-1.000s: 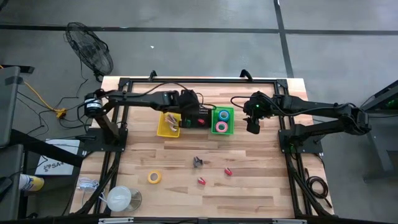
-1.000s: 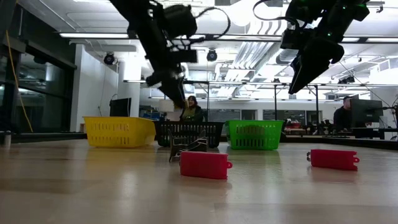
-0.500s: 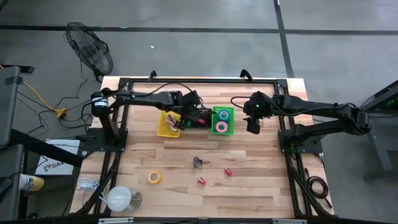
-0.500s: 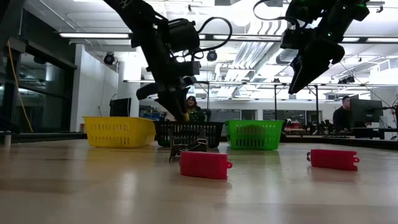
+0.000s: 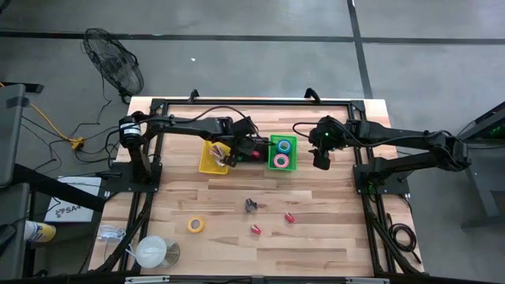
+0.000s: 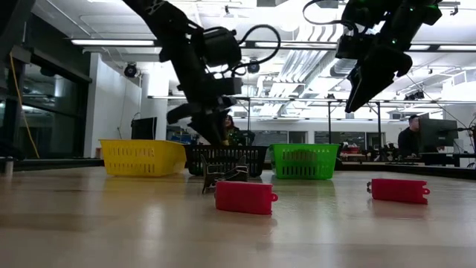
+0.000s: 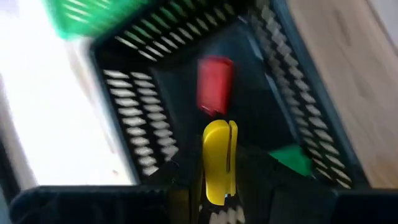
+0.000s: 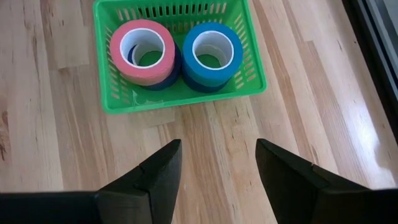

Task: Pick and place Stapler, Stapler remover, tape
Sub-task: Put the yellow stapler into the black bin, then put the right red stapler into the black bin

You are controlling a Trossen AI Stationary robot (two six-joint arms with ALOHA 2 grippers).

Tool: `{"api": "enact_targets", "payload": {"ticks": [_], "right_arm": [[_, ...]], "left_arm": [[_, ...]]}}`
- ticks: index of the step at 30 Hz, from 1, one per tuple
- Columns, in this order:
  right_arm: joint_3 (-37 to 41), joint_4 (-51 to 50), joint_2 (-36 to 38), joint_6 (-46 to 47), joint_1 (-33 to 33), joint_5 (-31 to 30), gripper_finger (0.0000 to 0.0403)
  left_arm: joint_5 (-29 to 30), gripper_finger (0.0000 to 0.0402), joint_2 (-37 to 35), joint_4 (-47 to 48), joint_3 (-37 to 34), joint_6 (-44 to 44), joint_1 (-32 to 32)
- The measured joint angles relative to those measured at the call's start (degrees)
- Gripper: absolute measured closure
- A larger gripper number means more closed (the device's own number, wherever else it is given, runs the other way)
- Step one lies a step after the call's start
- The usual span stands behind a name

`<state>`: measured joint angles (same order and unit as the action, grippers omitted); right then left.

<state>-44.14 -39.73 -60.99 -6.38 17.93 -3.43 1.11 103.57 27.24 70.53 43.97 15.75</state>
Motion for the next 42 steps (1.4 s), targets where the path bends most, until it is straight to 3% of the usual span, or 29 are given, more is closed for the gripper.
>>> {"api": "enact_targets", "payload": {"ticks": [9,21,30,35,42], "right_arm": [[0.0,0.16,-0.02,-0.01,0.02,-0.02,0.0205],[0.0,0.18,-0.02,0.97,0.01,0.0,0.0206],[0.0,-2.63,-0.02,11.08,-0.53,0.99,0.0205],[0.0,-6.73,-0.02,19.37,-5.28,0.29,0.0205],[3.11,-5.38,0.0,37.78,-19.28,-6.76,0.0206]], "left_arm": [[-0.33,0.0319,0.17,-1.57,0.08,-0.75,0.0],[-0.29,0.0206,0.17,-1.62,0.07,-2.25,0.0],[2.5,0.0197,-0.89,-0.29,0.06,-2.19,-0.02],[4.38,0.0197,-3.45,2.13,0.03,-1.36,-0.15],[8.23,0.0197,-7.28,3.85,0.06,1.36,-0.93]]}}
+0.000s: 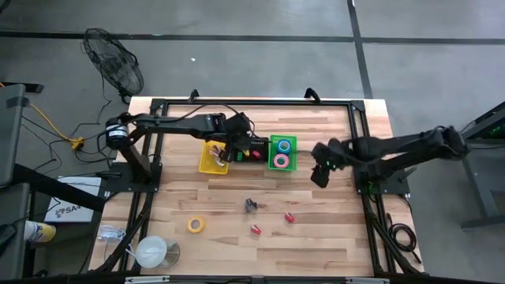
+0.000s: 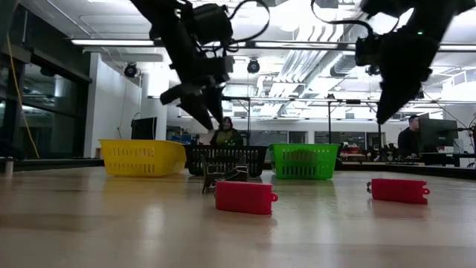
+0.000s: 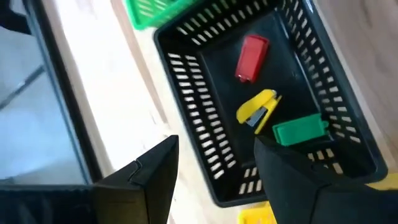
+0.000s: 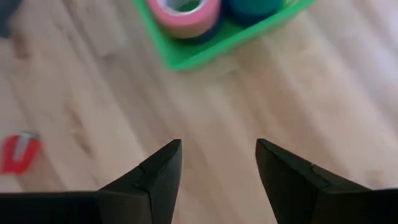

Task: Pick and place Stapler, Stapler remover, tape
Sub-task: Put the right red stapler into the black bin

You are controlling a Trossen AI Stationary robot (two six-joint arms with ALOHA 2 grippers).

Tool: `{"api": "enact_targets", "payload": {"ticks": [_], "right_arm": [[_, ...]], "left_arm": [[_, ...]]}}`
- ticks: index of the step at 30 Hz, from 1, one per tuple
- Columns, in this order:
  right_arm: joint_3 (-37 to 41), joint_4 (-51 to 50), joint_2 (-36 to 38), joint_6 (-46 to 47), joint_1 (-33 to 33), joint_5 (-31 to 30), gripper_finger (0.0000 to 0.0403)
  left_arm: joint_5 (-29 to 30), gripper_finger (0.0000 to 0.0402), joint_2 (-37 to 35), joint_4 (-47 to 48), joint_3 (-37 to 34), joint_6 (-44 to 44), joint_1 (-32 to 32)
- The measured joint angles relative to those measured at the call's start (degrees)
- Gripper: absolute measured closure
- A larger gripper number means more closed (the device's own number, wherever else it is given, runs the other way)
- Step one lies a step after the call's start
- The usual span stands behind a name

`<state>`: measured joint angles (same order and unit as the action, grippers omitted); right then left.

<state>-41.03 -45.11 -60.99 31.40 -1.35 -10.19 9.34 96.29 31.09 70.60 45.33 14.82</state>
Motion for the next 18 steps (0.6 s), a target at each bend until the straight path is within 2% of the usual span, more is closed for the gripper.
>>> {"api": "enact_targets", "payload": {"ticks": [4,8,13,18], "right_arm": [[4.81,7.69,0.0,10.43,-8.68,-1.38,0.0206],[10.46,20.78,-0.13,16.3,-16.69,-4.49,0.0205],[14.91,32.1,-0.38,21.97,-25.45,-11.98,0.0206],[14.66,35.99,-4.59,27.33,-34.09,-20.35,0.0206]], "left_arm": [[0.03,0.0197,-1.71,2.19,0.01,1.25,-0.62],[-0.06,0.0197,-3.45,5.87,-0.01,1.29,-0.76],[-0.62,0.0197,-5.58,10.34,-0.1,-0.15,-2.72],[-0.01,0.0197,-9.7,10.2,-2.85,-1.0,-6.63]]}}
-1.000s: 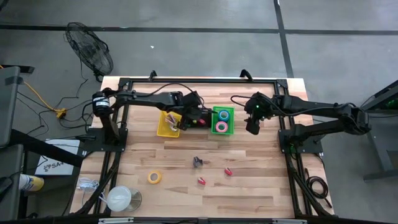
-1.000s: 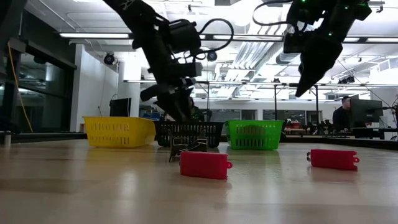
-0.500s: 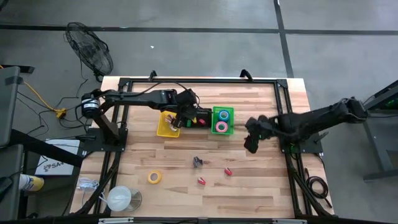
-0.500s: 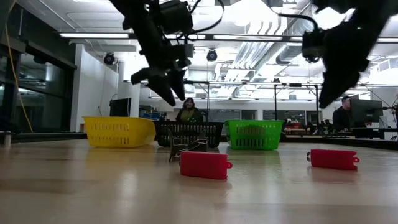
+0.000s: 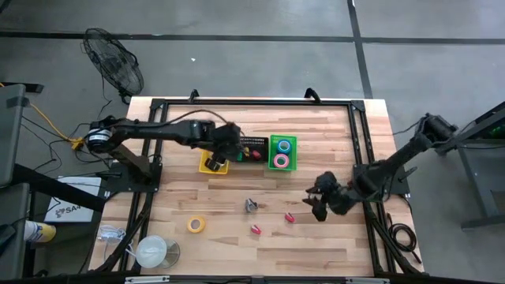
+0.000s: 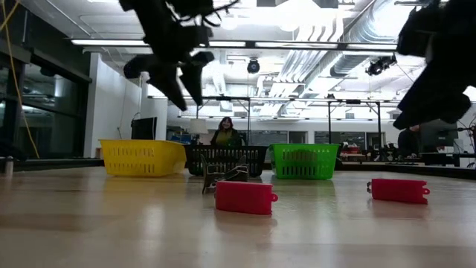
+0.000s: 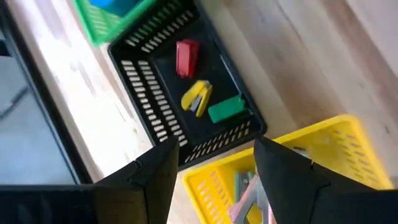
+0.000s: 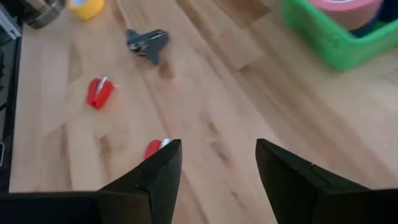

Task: Pick and place Stapler, Stapler remover, tape
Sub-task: Put the right red stapler into the black bin

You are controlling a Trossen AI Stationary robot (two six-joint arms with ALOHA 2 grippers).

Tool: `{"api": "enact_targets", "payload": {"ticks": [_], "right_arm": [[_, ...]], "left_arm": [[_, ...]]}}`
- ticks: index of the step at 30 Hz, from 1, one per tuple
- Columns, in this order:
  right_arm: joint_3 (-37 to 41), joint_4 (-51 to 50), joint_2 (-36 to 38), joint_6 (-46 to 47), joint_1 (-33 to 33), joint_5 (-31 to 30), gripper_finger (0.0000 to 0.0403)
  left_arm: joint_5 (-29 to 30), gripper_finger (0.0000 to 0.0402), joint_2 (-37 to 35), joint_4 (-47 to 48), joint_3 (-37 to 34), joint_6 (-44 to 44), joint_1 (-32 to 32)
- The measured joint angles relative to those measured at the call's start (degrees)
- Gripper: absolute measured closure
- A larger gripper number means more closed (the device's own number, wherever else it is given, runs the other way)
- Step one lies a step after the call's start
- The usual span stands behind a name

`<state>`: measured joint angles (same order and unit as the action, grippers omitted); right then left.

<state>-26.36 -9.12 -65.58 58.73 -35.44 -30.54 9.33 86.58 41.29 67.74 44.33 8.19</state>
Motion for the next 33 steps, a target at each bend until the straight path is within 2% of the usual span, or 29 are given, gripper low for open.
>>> {"api": "enact_targets", "payload": {"ticks": [7,13,17,23,33], "right_arm": [[-6.91,1.49,-14.69,5.09,-6.48,-5.28,0.0206],[-15.32,0.55,-27.42,5.52,-7.72,-5.86,0.0206],[-21.34,-4.31,-34.32,6.62,-8.2,-5.14,0.0206],[-28.91,-14.34,-40.69,12.87,-10.07,-6.65,0.0206],[-31.13,-12.11,-46.41,17.25,-10.94,-10.19,0.0206]], "left_arm": [[2.07,0.0197,-9.12,-1.33,-7.54,-4.52,-5.16],[5.86,0.0197,-16.67,-2.88,-12.67,-9.42,-9.53],[7.36,0.0197,-20.86,-2.94,-15.25,-12.65,-12.4],[9.8,0.0197,-23.51,-2.67,-16.85,-15.26,-16.29],[11.26,0.0197,-23.49,-2.67,-16.89,-17.09,-19.25]]}}
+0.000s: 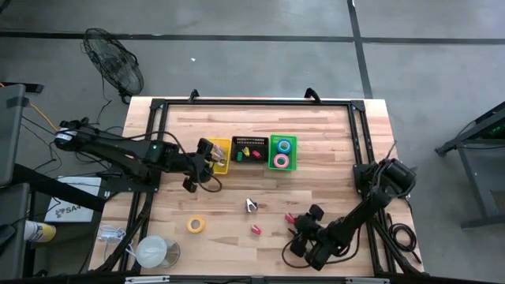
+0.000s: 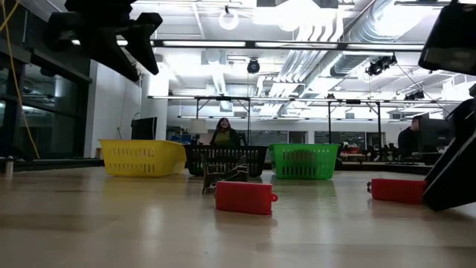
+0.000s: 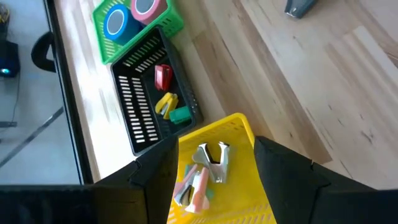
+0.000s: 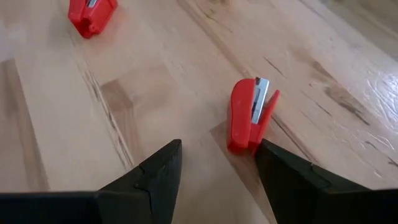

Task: Pick and place Stapler, Stapler remover, tape
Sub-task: Put the right red stapler into the black bin

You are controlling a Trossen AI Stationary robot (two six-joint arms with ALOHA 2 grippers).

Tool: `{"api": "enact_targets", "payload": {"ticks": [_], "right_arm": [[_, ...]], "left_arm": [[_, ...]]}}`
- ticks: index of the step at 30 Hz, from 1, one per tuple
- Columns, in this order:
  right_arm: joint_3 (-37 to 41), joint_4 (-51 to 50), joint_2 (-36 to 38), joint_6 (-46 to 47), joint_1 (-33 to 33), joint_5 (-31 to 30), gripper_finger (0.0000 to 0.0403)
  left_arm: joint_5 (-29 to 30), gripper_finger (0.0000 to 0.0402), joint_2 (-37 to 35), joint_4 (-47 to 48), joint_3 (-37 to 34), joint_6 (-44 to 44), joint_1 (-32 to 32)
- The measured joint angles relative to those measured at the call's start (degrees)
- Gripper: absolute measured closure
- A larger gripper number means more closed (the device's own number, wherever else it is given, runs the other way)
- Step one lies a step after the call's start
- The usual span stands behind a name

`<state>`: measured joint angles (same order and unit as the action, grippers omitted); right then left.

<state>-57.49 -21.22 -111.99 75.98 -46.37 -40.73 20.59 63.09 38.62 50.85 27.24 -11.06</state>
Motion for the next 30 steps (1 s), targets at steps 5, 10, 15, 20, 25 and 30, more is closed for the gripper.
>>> {"api": "enact_targets", "payload": {"ticks": [5,10,15,20,25,30], "right_arm": [[-0.07,0.35,-1.83,1.25,-0.04,-3.0,0.0206],[0.0,-0.56,-2.22,1.23,0.21,-5.39,0.0206],[-0.04,-2.1,-2.22,3.21,0.29,-3.95,0.0206],[0.13,-2.54,-2.4,3.48,0.93,-6.89,0.0206],[0.11,-2.59,-2.31,0.84,2.22,-5.9,0.0206],[0.11,-2.59,-2.31,-0.33,2.6,-5.41,0.0221]], "left_arm": [[0.85,0.0197,0.0,0.05,0.0,-0.47,0.03],[0.99,0.0197,0.0,0.08,0.0,-0.52,0.16],[0.99,0.0197,0.0,0.12,0.01,-0.52,0.16],[1.73,0.0197,0.0,0.12,0.02,-0.28,0.16],[2.58,0.0197,0.02,0.15,0.02,-0.13,0.16],[2.59,0.0197,0.02,0.54,0.02,-0.1,0.16]]}}
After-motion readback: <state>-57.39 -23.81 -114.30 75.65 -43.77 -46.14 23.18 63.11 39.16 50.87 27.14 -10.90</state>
